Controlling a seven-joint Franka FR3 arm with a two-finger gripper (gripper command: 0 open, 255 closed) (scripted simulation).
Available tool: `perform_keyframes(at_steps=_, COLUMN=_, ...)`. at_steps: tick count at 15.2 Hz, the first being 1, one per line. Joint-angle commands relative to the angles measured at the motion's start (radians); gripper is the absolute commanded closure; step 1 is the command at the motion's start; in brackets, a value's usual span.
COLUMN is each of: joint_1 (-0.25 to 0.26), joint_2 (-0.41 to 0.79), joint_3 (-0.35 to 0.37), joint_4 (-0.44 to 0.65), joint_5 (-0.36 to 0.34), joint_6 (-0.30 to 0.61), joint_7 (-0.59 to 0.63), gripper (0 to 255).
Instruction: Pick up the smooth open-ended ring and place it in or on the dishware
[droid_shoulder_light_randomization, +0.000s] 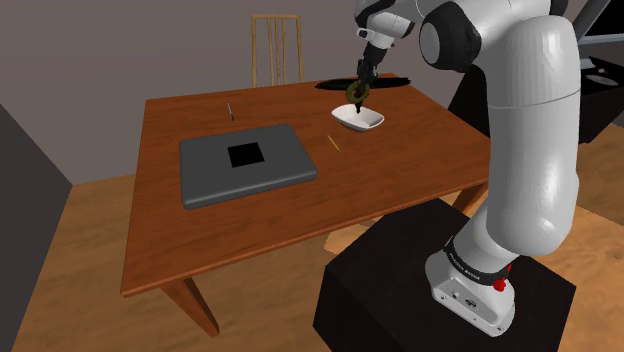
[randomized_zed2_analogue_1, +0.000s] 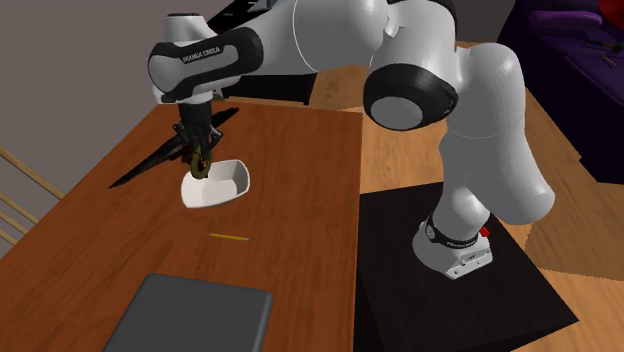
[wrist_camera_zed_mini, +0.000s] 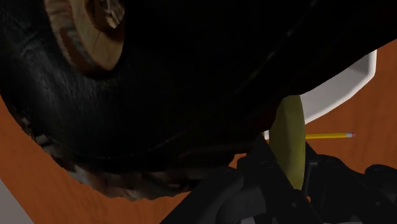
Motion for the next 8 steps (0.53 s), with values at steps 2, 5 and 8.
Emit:
perform_keyframes(at_steps=2, joint_1=-0.027, joint_2=0.122, joint_3=0.018, joint_4=0.000, joint_5=-0.004, joint_6=0.058, joint_7=0.000, gripper=255)
perform_keyframes(at_steps=5, joint_1=-0.037, joint_2=0.117, joint_3=0.032, joint_4=-0.001, joint_5=-0.015, joint_6=0.062, joint_7=0.006, gripper=255)
perform_keyframes(at_steps=8, joint_1=-0.048, joint_2=0.111, joint_3=0.048, joint_4=-0.002, joint_5=-0.026, joint_6=0.066, joint_7=0.012, gripper=255)
